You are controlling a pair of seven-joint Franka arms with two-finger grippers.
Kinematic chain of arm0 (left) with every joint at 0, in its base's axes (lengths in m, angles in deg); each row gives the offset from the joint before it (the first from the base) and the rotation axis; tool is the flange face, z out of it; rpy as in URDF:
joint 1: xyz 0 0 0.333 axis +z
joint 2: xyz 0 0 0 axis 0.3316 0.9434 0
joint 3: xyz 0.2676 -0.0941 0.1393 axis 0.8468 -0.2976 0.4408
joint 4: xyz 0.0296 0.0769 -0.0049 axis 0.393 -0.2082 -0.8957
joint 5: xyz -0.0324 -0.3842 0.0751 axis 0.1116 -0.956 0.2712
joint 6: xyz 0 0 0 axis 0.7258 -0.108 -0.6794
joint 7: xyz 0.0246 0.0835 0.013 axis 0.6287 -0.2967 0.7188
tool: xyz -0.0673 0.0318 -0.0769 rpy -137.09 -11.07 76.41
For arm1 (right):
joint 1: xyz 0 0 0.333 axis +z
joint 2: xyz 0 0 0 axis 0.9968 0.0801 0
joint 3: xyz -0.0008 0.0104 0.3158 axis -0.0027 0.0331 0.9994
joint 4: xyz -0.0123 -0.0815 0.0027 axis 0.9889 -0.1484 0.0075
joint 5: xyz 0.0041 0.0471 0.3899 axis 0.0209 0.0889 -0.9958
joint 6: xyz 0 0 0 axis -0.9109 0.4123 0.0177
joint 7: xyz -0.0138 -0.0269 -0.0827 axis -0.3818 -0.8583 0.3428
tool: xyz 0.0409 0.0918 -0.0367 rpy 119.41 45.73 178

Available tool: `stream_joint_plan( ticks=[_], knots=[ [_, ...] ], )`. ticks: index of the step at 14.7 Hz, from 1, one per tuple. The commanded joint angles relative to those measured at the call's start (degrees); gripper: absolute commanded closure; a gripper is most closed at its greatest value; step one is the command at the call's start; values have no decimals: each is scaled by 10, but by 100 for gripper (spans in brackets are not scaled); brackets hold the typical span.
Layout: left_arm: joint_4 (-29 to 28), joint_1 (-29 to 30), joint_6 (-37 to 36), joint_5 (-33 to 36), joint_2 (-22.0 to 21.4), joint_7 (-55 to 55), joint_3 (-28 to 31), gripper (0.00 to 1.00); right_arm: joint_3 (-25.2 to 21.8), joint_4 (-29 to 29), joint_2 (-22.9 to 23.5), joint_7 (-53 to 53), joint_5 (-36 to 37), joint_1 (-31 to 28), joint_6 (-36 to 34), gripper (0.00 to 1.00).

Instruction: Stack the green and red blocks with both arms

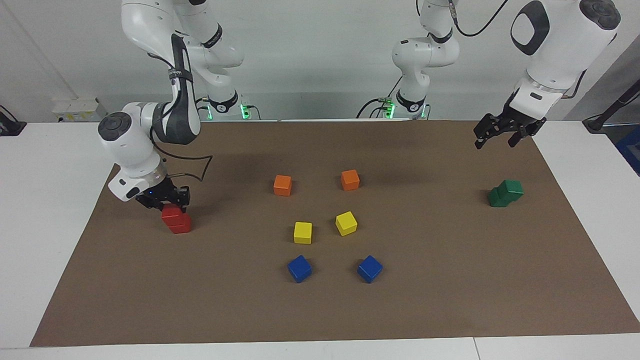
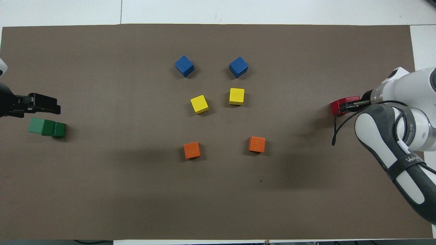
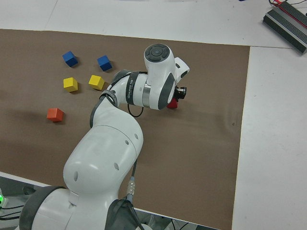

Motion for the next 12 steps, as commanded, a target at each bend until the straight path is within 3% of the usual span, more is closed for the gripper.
stream_joint_plan(
  ticks=[1,9,12],
  knots=[
    [18,-12,-16,11,9,8,9,0,3,20,-15,20,-10,-2,17,0],
    [17,-10,-12,12,6,5,4,0,3,0,-11,16,-10,-2,2,0],
    [18,-9,-10,22,7,4,3,0,8,-59,-21,14,-9,-1,-78,0]
  ],
)
